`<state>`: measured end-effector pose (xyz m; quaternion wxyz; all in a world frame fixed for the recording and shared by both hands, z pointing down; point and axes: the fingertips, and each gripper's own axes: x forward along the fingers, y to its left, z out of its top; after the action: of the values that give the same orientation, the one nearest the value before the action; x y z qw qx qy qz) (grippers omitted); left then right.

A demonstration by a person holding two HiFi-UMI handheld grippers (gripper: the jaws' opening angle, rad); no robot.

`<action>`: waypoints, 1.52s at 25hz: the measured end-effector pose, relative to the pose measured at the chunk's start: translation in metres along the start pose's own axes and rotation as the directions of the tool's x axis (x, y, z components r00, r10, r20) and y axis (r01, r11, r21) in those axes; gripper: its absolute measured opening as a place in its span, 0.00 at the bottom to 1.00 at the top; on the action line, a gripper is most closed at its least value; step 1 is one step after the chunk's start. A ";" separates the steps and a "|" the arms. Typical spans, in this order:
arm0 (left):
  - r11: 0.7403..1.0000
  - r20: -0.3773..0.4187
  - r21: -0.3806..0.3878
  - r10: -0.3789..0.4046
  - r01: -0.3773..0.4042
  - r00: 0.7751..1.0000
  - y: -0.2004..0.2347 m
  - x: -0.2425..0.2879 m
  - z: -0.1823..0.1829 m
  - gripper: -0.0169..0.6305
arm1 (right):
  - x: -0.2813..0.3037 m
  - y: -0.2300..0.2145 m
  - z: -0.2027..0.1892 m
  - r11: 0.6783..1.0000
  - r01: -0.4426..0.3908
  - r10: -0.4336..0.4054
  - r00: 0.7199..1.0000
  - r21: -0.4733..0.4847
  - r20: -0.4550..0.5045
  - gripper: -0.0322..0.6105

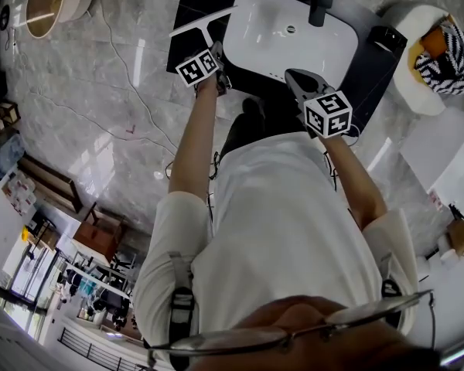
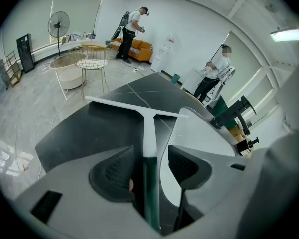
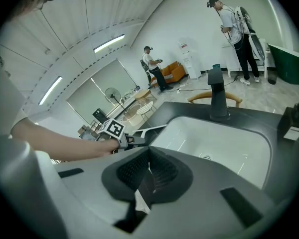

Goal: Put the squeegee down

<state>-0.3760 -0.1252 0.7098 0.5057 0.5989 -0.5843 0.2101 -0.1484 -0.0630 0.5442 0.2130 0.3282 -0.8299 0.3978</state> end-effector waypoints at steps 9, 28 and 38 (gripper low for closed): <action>0.996 0.058 0.087 -0.033 0.028 0.998 -0.008 -0.052 0.000 0.34 | -0.003 0.030 0.005 0.999 -0.007 0.008 1.000 -0.048 0.023 0.06; 0.914 0.269 0.357 -0.300 0.195 0.915 -0.024 -0.242 0.020 0.28 | -0.028 0.110 0.018 0.976 0.191 -0.169 0.967 -0.101 0.192 0.06; 0.890 0.352 0.391 -0.381 0.236 0.855 -0.031 -0.317 0.031 0.21 | -0.048 0.146 0.037 0.955 0.240 -0.191 0.948 -0.177 0.255 0.06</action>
<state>-0.4305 -0.0029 0.4186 0.2869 0.7936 -0.5294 0.0872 -0.2228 -0.0068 0.4171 0.1884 0.4381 -0.8448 0.2426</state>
